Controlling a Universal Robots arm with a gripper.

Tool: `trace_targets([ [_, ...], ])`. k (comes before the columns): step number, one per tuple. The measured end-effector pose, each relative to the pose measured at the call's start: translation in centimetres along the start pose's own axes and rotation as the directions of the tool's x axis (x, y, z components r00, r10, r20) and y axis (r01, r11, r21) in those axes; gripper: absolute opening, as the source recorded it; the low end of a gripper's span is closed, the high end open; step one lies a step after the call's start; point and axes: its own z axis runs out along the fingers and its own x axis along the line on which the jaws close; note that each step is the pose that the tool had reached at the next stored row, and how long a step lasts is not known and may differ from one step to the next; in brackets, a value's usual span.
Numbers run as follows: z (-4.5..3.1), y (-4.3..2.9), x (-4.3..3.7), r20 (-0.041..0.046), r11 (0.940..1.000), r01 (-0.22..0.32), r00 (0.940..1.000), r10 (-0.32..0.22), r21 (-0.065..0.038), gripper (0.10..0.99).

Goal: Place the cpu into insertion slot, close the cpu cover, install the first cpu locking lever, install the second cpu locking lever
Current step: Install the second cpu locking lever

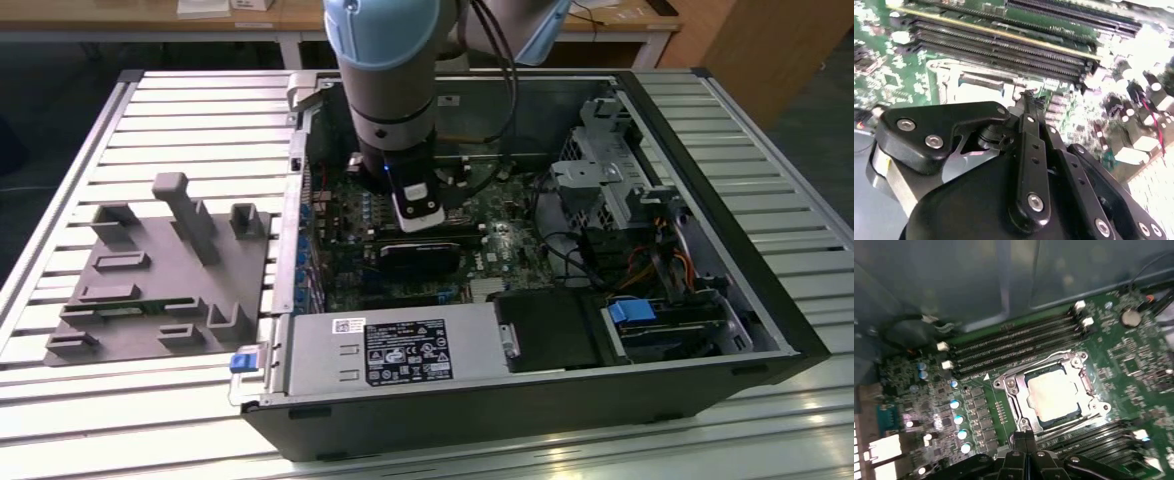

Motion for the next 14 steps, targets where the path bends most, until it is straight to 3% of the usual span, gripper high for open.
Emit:
trace_targets([
  [2,-0.47,0.15,-0.03,-0.0001,1.0,0.0,1.0,0.0,0.0,0.102],
  [4,-0.43,0.27,-0.37,-0.0002,1.0,0.0,1.0,0.0,0.0,0.102],
  [11,-0.18,1.14,-2.94,-0.0052,1.0,-0.001,1.0,0.002,0.002,0.102],
  [14,-0.09,1.47,-3.85,-0.0113,1.0,-0.003,0.9999,0.003,0.007,0.102],
])
